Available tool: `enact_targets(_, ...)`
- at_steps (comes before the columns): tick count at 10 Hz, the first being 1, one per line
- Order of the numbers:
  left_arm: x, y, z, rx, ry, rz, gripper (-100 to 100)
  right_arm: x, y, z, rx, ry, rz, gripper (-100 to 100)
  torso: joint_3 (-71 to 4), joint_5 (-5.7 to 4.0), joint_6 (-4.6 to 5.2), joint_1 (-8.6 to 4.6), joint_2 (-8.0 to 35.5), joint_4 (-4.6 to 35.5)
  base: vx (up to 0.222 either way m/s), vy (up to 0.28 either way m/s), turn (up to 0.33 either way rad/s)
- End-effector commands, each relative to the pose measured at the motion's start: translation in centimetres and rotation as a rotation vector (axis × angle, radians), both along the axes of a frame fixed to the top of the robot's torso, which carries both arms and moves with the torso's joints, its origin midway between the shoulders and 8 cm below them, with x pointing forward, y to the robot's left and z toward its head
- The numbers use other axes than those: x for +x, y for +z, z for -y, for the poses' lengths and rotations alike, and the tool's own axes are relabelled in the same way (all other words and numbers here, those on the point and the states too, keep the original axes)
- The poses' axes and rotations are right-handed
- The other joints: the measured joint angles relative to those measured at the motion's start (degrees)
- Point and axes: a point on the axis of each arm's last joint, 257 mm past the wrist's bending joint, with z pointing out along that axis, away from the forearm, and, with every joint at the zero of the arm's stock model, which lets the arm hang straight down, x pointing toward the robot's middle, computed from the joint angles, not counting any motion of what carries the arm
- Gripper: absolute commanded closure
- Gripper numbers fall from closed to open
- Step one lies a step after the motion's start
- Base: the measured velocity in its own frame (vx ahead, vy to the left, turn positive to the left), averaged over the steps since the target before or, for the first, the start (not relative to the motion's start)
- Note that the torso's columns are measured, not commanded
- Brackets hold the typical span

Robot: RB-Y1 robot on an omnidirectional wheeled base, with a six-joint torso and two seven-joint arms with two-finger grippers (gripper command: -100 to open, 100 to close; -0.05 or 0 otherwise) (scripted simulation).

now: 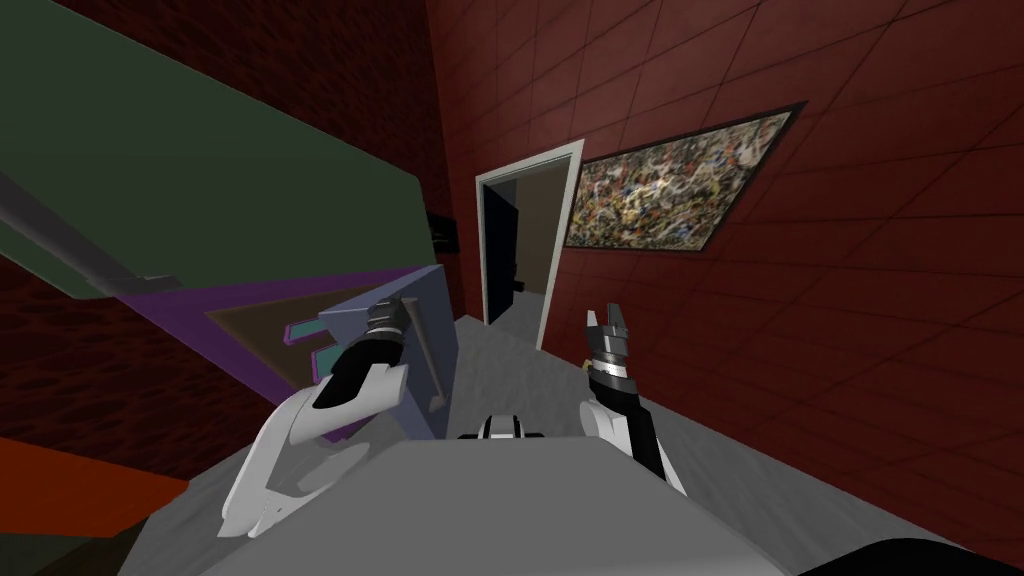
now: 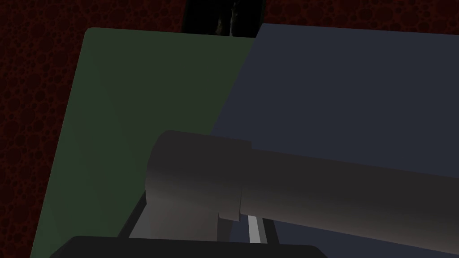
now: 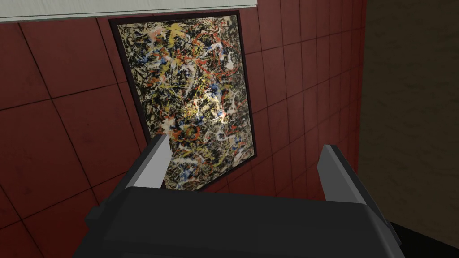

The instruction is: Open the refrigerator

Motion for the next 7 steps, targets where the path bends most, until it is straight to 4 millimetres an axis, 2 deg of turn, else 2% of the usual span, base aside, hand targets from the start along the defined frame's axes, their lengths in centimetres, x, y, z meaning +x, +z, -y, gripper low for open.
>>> enact_targets(1,-1.0,-0.3,-1.9,-0.004,0.057,-0.008,100,0.0,0.0,0.0,0.000,0.000,0.000,0,-0.1,-0.05,-0.03,-0.12,-0.1,0.0,0.179,-0.283,0.131)
enact_targets(2,-1.0,-0.3,-1.9,-0.004,0.057,-0.008,100,0.0,0.0,0.0,0.000,0.000,0.000,0,0.0,0.00,-0.07,-0.10,0.0,0.0,0.159,-0.209,0.063)
enact_targets(5,-2.0,-0.5,-3.7,-0.005,0.112,-0.013,100,0.0,0.0,0.0,0.000,0.000,0.000,0,0.0,0.10,0.06,0.41,-0.1,0.0,0.160,-0.228,0.066)
enact_targets(6,-2.6,-0.6,-4.6,-0.005,0.140,-0.016,100,0.0,0.0,0.0,0.000,0.000,0.000,0,0.0,0.13,0.00,0.30,-0.1,-0.1,0.176,-0.264,0.116)
enact_targets(7,-2.6,-0.6,-4.6,-0.005,0.140,-0.016,100,0.0,0.0,0.0,0.000,0.000,0.000,0,0.0,0.14,-0.09,0.18,0.0,-0.1,0.186,-0.230,0.072)
